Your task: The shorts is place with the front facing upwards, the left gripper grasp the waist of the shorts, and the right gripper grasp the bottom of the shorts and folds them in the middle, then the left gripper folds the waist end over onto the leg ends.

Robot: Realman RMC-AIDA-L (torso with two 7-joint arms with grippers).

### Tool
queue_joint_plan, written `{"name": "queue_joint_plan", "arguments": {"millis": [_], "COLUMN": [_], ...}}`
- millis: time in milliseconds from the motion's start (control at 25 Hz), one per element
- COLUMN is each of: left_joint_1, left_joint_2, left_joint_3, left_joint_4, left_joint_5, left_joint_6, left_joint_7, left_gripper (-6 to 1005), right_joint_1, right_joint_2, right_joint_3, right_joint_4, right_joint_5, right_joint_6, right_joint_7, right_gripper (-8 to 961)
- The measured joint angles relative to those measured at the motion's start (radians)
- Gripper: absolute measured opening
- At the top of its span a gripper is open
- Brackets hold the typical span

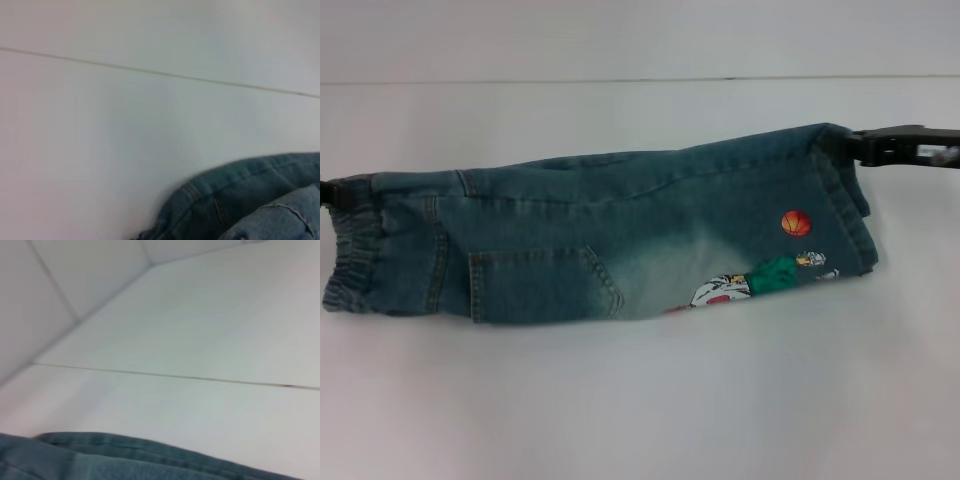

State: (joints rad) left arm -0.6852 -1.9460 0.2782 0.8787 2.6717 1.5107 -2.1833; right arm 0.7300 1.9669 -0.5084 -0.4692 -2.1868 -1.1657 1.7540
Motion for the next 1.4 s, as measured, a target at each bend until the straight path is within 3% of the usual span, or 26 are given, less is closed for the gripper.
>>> {"name": "queue_joint_plan", "arguments": {"millis": [200,400,800,1120,1400], "left_joint_1": [0.01,0.013,0.007,-0.004,-0.016], "left_joint_2": [-0.007,-0.013,-0.021,-0.035,-0.041], "left_joint_3": [0.007,0.008,0.018,0.154,0.168], "left_joint_4": [0.0,0.0,-0.015,-0.051,-0.055], "left_joint_5": [-0.024,-0.031,-0.053,-0.055,-0.05], "left_joint_6": [-0.035,-0.062,-0.145,-0.251,-0.279], "left_joint_7": [0.0,0.005,0.022,0.019,0.017], "left_gripper": [56,56,58,59,60], "right_joint_1": [0.039,0.066,0.078,0.077,0.078], "right_joint_2": [0.048,0.074,0.081,0.081,0.081], "right_joint_3": [-0.071,-0.119,-0.186,-0.188,-0.188], "right_joint_4": [0.005,0.019,0.058,0.071,0.074], "right_joint_5": [0.0,0.001,-0.005,-0.005,-0.005], "right_joint_6": [0.176,0.31,0.41,0.436,0.442], "right_joint_7": [0.003,0.001,0.028,0.029,0.029], "right_gripper": [22,23,22,22,25]}}
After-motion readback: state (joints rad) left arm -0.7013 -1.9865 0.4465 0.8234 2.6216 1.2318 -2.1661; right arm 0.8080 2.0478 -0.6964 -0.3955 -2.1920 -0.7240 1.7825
